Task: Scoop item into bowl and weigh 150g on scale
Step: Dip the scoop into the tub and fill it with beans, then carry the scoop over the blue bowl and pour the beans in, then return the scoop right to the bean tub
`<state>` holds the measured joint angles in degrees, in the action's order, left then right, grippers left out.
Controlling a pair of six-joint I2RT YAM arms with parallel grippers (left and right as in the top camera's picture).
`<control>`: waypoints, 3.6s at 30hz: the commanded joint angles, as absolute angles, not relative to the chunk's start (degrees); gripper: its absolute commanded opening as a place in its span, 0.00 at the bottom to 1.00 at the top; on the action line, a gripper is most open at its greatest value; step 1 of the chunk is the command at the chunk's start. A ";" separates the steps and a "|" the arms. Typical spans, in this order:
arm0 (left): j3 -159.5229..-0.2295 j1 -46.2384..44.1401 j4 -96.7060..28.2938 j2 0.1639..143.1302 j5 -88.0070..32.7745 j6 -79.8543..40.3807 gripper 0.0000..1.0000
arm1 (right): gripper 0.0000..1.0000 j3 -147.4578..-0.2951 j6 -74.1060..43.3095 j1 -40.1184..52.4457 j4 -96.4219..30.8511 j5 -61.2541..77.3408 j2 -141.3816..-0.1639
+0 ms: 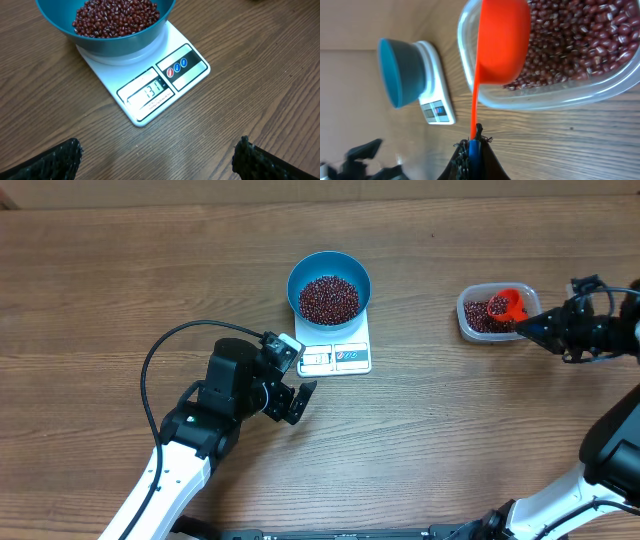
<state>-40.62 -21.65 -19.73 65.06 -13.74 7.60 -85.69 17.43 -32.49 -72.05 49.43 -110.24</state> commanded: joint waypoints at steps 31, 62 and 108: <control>-41.82 -21.39 -19.68 65.25 -14.41 7.05 1.00 | 0.04 -95.46 15.03 -8.93 -72.14 66.08 -110.17; -41.82 -21.39 -19.68 65.25 -14.41 7.05 0.99 | 0.04 -110.39 -0.27 27.18 -70.13 -4.05 -110.15; -41.82 -21.39 -19.68 65.25 -14.41 7.05 0.99 | 0.04 -110.39 -0.23 10.24 -68.53 6.61 -95.83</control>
